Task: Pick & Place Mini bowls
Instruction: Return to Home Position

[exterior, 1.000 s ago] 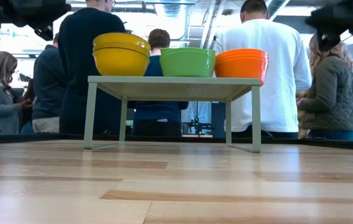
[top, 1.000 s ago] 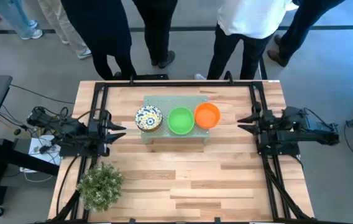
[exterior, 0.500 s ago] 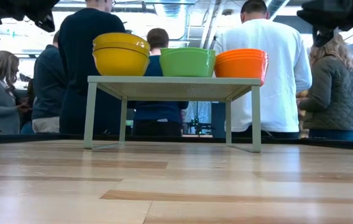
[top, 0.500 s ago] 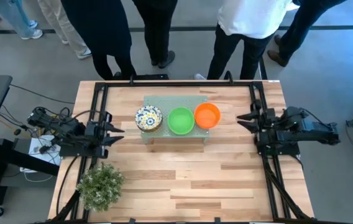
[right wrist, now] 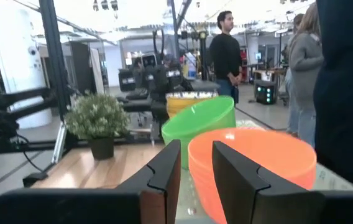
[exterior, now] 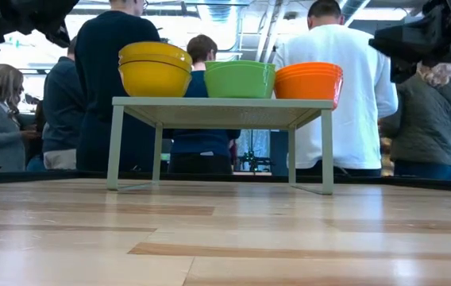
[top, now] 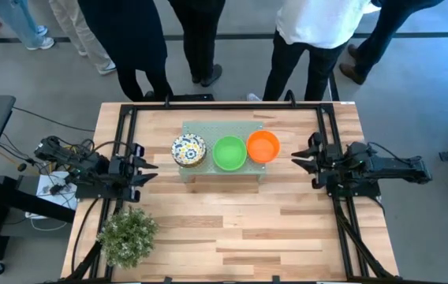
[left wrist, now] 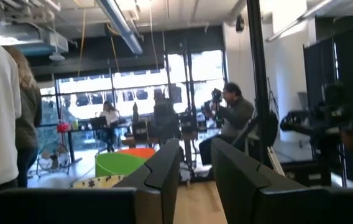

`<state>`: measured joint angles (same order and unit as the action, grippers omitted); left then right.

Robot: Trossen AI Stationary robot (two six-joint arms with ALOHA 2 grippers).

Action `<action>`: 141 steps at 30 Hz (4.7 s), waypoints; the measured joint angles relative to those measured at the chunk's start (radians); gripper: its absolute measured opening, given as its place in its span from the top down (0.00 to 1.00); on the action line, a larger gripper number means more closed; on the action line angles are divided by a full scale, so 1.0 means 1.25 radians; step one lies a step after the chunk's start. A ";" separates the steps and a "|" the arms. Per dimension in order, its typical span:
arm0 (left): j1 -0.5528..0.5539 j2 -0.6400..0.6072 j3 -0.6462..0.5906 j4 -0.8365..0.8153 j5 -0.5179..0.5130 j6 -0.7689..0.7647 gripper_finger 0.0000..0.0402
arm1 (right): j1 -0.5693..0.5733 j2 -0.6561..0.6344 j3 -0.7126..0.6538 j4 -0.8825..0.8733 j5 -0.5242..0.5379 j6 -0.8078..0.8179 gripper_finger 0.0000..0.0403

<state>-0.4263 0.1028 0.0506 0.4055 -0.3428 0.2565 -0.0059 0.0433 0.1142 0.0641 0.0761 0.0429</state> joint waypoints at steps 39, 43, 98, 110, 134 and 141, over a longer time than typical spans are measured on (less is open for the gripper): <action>0.000 0.002 -0.036 -0.181 0.089 -0.101 0.76 | -0.001 0.001 -0.087 0.036 0.002 0.036 0.78; 0.000 0.002 -0.036 -0.188 0.089 -0.074 0.76 | -0.001 0.001 -0.087 0.036 0.002 0.036 0.78; 0.000 0.002 -0.036 -0.179 0.089 -0.084 0.76 | -0.001 0.001 -0.088 0.036 0.002 0.036 0.78; 0.000 0.002 -0.036 -0.177 0.090 -0.084 0.76 | -0.001 0.001 -0.088 0.036 0.002 0.036 0.78; 0.000 0.002 -0.036 -0.174 0.089 -0.084 0.76 | -0.001 0.001 -0.088 0.036 0.002 0.036 0.78; 0.000 0.002 -0.036 -0.174 0.090 -0.084 0.76 | -0.001 0.001 -0.088 0.036 0.002 0.036 0.78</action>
<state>-0.4263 0.1055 0.0059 0.1883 -0.2308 0.1518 -0.0067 0.0441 0.0044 0.1088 0.0788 0.0875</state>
